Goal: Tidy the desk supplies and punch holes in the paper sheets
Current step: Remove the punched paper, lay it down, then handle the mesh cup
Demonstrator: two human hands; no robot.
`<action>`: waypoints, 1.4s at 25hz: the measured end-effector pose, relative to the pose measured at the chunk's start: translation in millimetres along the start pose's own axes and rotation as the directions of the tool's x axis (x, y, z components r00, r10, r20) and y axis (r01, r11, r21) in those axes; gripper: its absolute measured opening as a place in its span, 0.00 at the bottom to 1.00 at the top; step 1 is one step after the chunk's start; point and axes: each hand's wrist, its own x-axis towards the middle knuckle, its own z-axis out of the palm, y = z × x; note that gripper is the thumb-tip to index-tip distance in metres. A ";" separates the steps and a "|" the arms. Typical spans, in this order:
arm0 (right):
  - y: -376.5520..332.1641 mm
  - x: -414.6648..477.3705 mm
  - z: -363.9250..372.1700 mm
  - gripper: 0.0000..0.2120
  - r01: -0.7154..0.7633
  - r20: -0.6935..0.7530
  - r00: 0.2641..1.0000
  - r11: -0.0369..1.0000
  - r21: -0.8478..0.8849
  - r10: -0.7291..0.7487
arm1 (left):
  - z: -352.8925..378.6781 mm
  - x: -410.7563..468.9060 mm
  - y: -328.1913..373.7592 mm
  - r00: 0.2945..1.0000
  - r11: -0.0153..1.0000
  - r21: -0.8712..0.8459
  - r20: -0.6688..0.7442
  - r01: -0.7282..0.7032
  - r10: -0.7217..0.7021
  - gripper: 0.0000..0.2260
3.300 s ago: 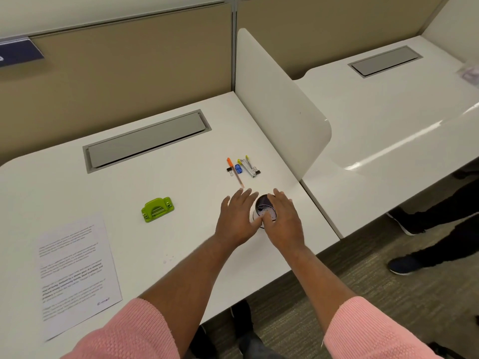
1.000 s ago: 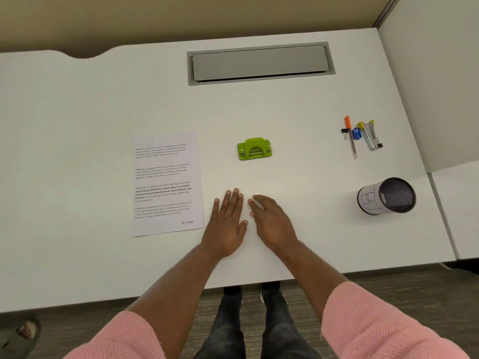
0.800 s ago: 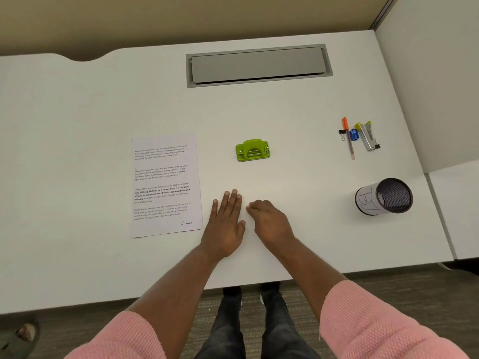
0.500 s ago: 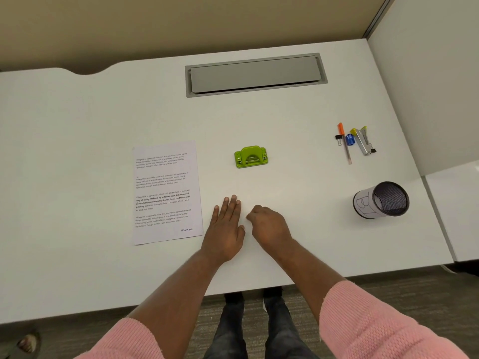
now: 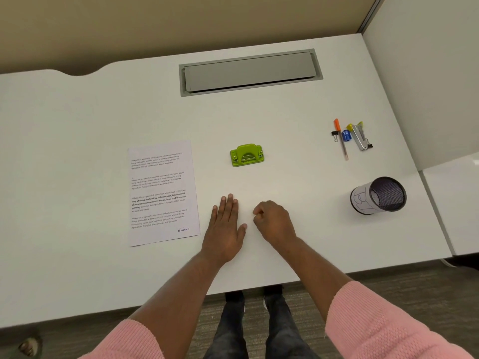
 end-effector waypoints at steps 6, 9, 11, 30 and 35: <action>16.2 -9.4 -16.1 0.09 -0.273 -0.038 0.934 0.779 0.564 0.354 | 3.4 7.1 13.9 1.000 1.000 -0.002 -0.009 -0.022 0.022 0.31; 23.9 -15.1 -25.9 0.10 -0.289 -0.034 0.910 0.691 0.663 0.413 | 1.3 17.8 28.6 0.998 0.997 -0.016 0.002 -0.070 0.070 0.30; 30.1 -19.0 -36.4 0.10 -0.283 -0.047 0.891 0.633 0.720 0.452 | -2.0 26.3 43.8 0.996 0.994 -0.060 -0.009 -0.090 0.090 0.29; 143.2 -40.1 -217.3 0.09 -0.054 -0.409 0.614 0.553 0.832 0.675 | -17.7 153.7 284.7 0.893 0.852 -0.384 0.132 -0.355 0.431 0.51; 156.6 -35.9 -222.0 0.08 -0.093 -0.499 0.663 0.723 0.684 0.558 | -7.0 158.7 285.7 0.888 0.850 -0.370 0.120 -0.374 0.443 0.47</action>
